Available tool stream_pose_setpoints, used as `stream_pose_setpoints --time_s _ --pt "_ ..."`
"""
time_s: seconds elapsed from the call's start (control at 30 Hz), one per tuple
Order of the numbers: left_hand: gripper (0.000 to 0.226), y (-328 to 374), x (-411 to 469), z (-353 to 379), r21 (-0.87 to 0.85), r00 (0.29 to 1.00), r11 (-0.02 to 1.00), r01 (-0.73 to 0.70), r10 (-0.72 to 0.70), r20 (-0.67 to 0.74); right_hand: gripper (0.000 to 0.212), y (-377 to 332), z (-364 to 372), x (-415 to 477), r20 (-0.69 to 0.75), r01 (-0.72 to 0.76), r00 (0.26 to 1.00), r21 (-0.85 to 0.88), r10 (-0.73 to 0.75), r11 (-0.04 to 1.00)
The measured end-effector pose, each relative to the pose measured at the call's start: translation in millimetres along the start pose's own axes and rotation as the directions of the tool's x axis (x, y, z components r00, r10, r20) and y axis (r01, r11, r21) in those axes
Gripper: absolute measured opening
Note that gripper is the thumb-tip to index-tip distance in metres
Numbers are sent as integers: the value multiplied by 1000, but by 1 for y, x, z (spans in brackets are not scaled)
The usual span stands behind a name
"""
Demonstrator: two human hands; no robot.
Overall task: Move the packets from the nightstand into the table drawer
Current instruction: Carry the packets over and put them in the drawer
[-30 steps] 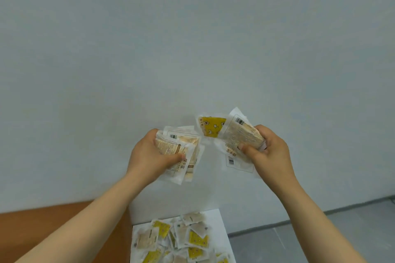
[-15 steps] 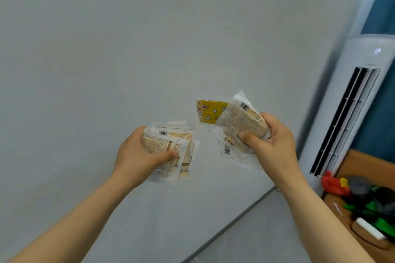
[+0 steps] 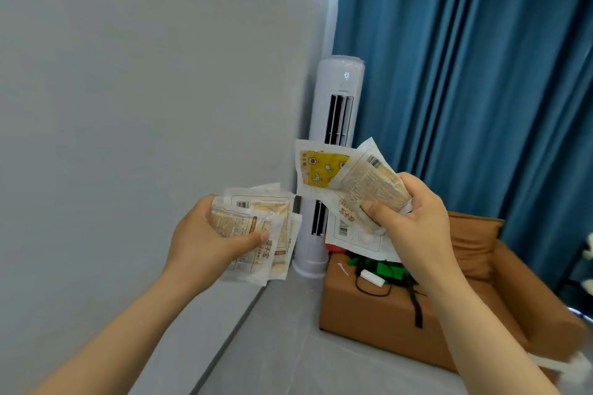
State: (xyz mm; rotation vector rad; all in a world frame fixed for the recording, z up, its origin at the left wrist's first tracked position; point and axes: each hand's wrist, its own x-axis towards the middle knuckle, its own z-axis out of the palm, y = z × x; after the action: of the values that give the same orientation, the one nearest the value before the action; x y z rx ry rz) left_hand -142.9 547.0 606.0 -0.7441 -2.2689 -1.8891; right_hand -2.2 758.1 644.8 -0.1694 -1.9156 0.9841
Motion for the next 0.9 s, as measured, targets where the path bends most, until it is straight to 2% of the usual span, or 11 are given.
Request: stream_pose_setpoints --time_s 0.27,0.5,0.7,0.9 --pt "52 6 84 124 -166 957 985 -54 98 272 20 48 -63 38 -228 -77 973 -188 33 979" --pt "51 14 128 237 -278 855 959 -49 184 485 33 89 -112 54 -414 -198 909 -322 50 926" --pt "52 16 128 330 -313 773 949 -28 219 595 24 128 -158 51 -533 -303 843 -366 69 880" --pt "50 33 122 432 -352 697 936 -22 267 665 28 175 -225 47 -626 -336 779 -356 45 872"
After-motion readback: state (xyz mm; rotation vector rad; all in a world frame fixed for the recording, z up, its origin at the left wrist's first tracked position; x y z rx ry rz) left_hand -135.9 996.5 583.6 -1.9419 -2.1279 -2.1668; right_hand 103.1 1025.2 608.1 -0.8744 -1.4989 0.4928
